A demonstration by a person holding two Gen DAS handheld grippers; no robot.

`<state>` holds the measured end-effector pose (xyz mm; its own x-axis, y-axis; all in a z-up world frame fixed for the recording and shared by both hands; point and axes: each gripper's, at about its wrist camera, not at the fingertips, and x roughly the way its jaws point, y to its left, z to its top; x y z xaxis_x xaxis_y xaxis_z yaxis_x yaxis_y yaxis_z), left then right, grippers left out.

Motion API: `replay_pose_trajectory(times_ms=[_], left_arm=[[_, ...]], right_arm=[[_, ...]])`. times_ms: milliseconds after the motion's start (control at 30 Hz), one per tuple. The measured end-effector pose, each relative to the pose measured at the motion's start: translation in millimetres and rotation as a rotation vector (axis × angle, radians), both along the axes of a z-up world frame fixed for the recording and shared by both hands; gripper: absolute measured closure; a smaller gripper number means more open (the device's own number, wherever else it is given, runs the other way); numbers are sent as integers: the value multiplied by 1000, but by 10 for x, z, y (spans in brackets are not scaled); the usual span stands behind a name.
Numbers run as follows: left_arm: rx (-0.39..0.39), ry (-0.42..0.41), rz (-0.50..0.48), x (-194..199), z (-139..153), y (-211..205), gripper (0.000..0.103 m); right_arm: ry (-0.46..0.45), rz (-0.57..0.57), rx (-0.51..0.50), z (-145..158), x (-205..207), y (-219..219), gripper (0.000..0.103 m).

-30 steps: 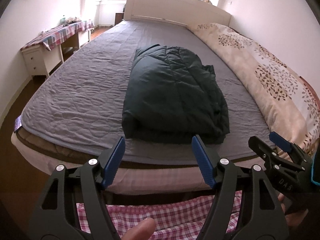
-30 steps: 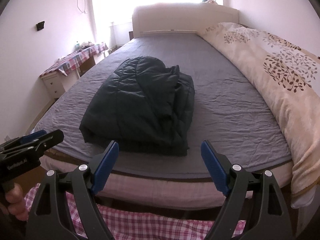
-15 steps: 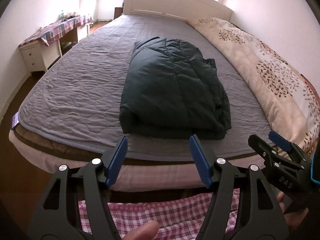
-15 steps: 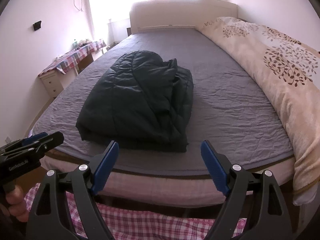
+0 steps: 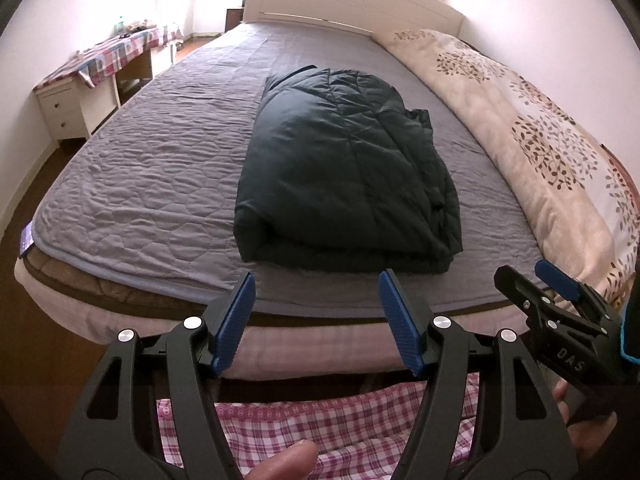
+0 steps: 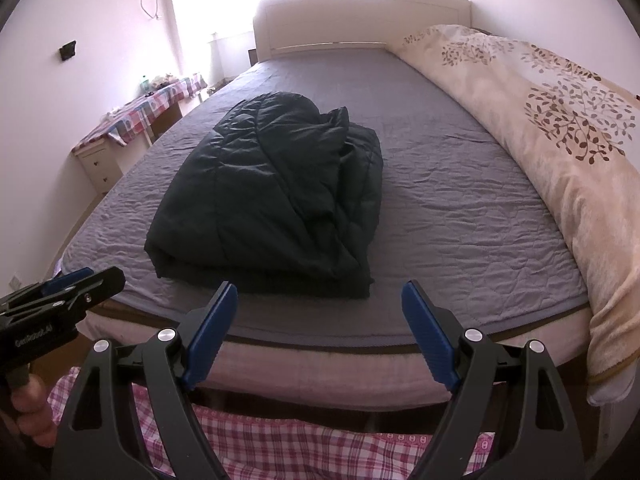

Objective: Fold large clothes

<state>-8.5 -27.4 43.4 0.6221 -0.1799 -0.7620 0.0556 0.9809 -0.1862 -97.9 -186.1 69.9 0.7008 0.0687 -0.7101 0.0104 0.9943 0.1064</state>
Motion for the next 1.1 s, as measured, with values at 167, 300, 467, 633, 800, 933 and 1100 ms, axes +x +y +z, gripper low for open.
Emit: replay_pose_trajectory(times_ms=[167, 300, 467, 633, 800, 933, 1100], left_arm=[[-4, 3, -3, -1, -6, 0, 39], [-5, 4, -6, 2, -7, -9, 39], [-5, 4, -14, -4, -9, -21, 39], [-1, 8, -19, -5, -16, -27, 39], [4, 12, -24, -11, -22, -50, 39], [8, 13, -28, -15, -26, -60, 39], [10, 18, -27, -14, -33, -63, 39]], right_arm=[[6, -5, -6, -15, 7, -6, 21], [7, -5, -7, -19, 4, -7, 21], [8, -5, -7, -18, 4, -7, 21], [11, -6, -4, -27, 2, -11, 21], [19, -11, 4, -45, -1, -30, 21], [24, -15, 8, -55, -7, -45, 21], [27, -13, 10, -63, -4, -44, 21]])
